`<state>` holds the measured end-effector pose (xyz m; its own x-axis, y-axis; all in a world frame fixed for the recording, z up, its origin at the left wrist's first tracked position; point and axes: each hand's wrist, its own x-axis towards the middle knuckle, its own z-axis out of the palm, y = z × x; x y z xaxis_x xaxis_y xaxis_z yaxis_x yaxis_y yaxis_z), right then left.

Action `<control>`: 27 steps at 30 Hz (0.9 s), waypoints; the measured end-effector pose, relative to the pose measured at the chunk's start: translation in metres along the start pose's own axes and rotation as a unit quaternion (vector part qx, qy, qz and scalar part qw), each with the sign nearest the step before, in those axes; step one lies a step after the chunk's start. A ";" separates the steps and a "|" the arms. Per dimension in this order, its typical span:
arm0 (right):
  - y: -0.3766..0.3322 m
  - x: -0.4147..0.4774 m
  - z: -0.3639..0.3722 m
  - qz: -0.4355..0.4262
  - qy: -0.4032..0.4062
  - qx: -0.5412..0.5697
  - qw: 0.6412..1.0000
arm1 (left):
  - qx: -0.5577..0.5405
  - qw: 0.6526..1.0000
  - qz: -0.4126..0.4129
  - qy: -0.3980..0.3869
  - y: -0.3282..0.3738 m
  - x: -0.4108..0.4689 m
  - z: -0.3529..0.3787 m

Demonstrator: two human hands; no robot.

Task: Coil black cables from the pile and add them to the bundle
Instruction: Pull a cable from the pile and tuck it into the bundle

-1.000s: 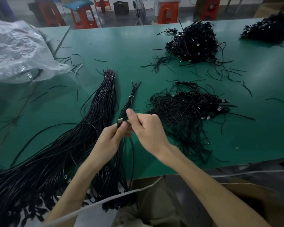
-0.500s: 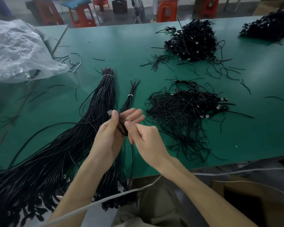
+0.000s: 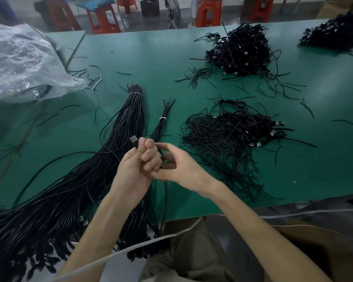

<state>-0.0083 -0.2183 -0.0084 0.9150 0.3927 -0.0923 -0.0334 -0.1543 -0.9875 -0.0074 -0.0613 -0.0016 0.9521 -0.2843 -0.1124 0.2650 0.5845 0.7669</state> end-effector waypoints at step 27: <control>-0.004 -0.014 0.007 -0.167 0.140 -0.158 0.963 | 0.575 0.799 0.170 0.041 0.005 -0.037 0.028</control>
<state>-0.0233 -0.2167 -0.0038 0.9272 0.2150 0.3066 0.3660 -0.3475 -0.8633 -0.0456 -0.0693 0.0244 0.9585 -0.1801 0.2210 -0.2818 -0.4806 0.8305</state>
